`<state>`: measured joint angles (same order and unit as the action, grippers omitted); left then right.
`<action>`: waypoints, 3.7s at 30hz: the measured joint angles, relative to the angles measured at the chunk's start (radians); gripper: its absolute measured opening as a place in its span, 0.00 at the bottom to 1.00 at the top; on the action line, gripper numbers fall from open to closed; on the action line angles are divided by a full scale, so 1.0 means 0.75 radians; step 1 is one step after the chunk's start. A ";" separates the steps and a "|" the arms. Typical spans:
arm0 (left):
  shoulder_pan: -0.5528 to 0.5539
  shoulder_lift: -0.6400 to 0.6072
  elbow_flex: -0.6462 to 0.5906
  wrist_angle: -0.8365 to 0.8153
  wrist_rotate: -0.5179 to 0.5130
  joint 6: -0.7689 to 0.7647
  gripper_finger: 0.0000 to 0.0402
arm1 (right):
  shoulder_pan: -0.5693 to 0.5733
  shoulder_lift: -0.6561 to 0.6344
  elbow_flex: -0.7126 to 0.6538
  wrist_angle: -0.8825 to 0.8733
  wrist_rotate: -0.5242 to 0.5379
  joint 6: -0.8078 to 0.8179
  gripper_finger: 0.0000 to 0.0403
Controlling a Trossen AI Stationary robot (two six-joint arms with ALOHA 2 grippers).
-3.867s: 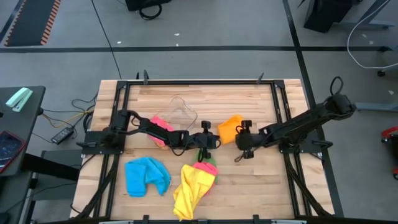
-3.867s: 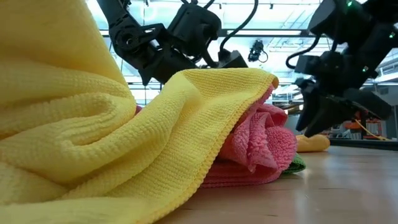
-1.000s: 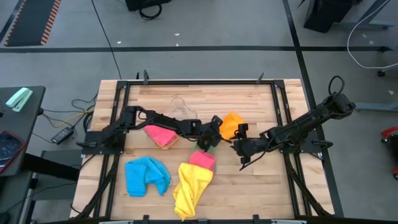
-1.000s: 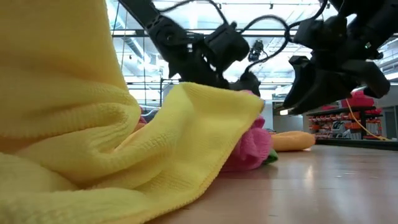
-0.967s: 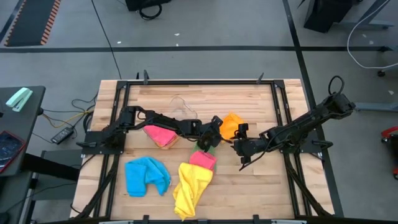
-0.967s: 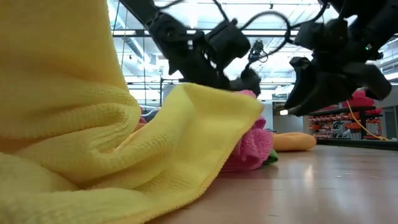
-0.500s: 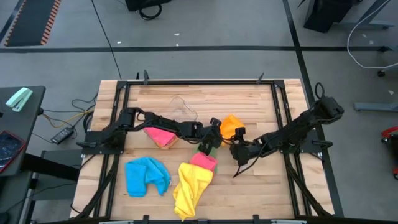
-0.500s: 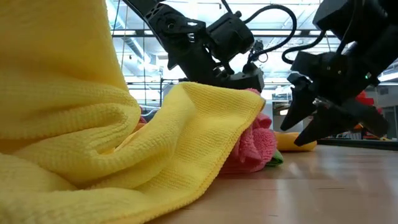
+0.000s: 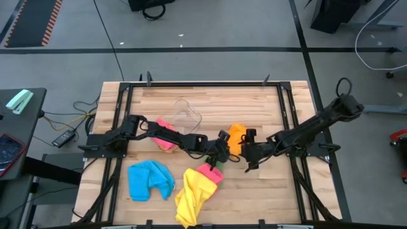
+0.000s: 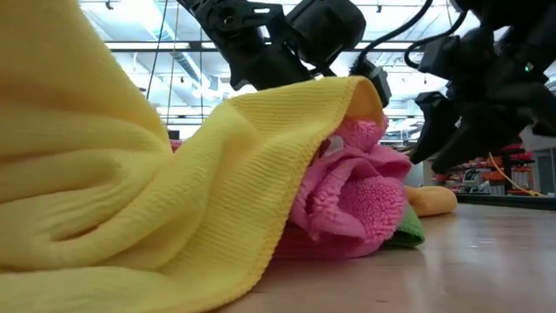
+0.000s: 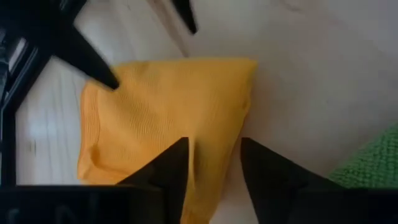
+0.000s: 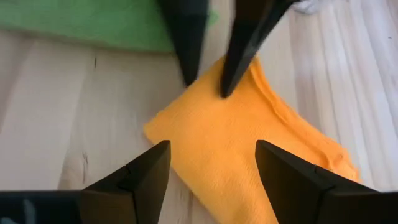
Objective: Fold microfiber towels
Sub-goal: Put the folded orange microfiber towel into the transparent bin
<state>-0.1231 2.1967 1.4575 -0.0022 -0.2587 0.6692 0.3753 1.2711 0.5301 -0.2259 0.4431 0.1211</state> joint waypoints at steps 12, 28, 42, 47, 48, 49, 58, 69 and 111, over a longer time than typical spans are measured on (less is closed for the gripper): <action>-0.007 -0.004 0.002 -0.005 -0.164 0.196 0.42 | -0.035 -0.026 0.000 -0.053 0.007 0.079 0.60; 0.041 0.069 0.006 0.023 -0.178 0.220 0.28 | -0.387 -0.025 0.000 -0.037 -0.080 -0.098 0.60; 0.067 0.069 0.009 -0.063 -0.172 0.021 0.34 | -0.073 0.114 0.000 0.002 -0.099 -0.168 0.62; 0.074 0.067 0.010 -0.125 -0.176 -0.057 0.30 | 0.004 0.187 0.000 0.031 0.077 -0.328 0.64; 0.074 0.067 0.010 -0.133 -0.178 -0.074 0.29 | 0.014 0.199 0.000 0.031 0.102 -0.375 0.64; 0.074 0.067 0.010 -0.140 -0.178 -0.085 0.28 | 0.020 0.213 0.000 0.031 0.119 -0.416 0.64; 0.076 0.070 0.007 -0.151 -0.143 -0.124 0.25 | -0.007 0.299 0.000 0.034 0.292 -0.554 0.64; 0.076 0.070 0.002 -0.132 -0.138 -0.180 0.25 | -0.118 0.387 0.003 0.215 0.261 -1.001 0.64; -0.075 -0.054 0.000 0.222 -0.426 -0.075 0.67 | -0.163 -0.225 0.044 -0.302 -0.054 0.060 0.10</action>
<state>-0.1795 2.1563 1.4578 0.1641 -0.5781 0.6132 0.2531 1.1022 0.5629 -0.4525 0.4029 0.1663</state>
